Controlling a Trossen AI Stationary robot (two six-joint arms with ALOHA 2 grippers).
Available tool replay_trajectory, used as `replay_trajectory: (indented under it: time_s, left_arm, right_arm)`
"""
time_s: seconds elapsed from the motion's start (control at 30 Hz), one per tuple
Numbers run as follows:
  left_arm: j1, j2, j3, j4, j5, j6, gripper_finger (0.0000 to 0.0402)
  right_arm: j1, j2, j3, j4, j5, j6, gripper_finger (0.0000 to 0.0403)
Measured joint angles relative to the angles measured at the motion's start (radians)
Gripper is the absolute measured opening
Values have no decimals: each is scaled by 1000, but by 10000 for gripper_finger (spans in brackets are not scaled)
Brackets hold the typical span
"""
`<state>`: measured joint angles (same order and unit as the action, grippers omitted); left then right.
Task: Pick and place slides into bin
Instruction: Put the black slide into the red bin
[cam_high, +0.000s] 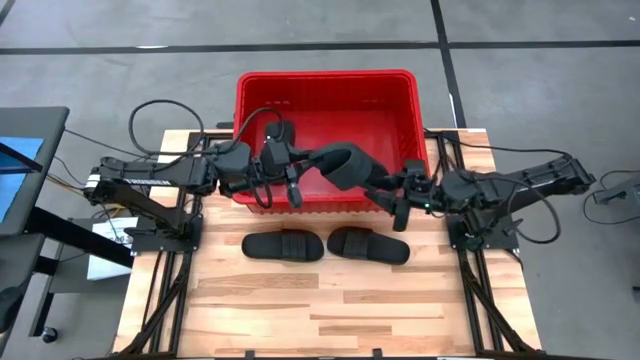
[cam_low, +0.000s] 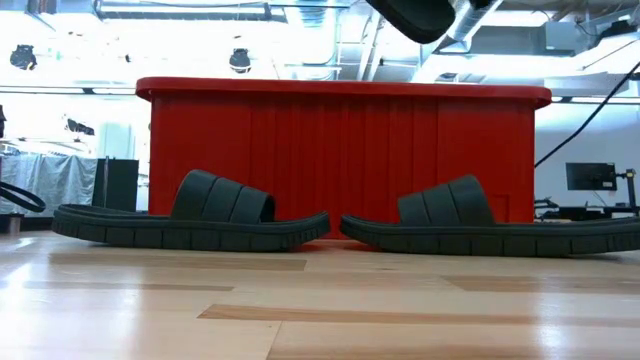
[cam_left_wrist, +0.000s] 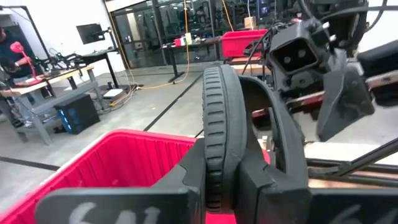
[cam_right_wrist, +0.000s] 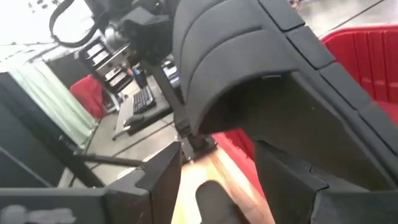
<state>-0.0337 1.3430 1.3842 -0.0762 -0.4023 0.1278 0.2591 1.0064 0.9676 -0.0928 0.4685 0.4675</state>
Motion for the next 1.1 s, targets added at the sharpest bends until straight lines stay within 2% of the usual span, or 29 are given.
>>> replay_trajectory:
  time_s: [0.17,0.27,0.47,0.63,0.83,1.1]
  left_arm:
    - [45,-8,4,-48,18,13,26]
    - [104,-19,46,-148,66,12,26]
    - [249,-23,157,-310,233,26,26]
    - [396,-23,201,-412,380,70,26]
    - [559,2,204,-428,510,134,26]
    - [710,137,213,-482,733,149,26]
  right_arm:
    - [44,-65,0,-104,0,2,196]
    - [70,-104,0,-131,0,-4,192]
    - [113,-176,-1,-163,1,-97,188]
    - [116,-229,-1,-176,3,-194,189]
    - [74,-278,-1,-192,5,-312,187]
    - [-67,-313,-1,-233,8,-390,186]
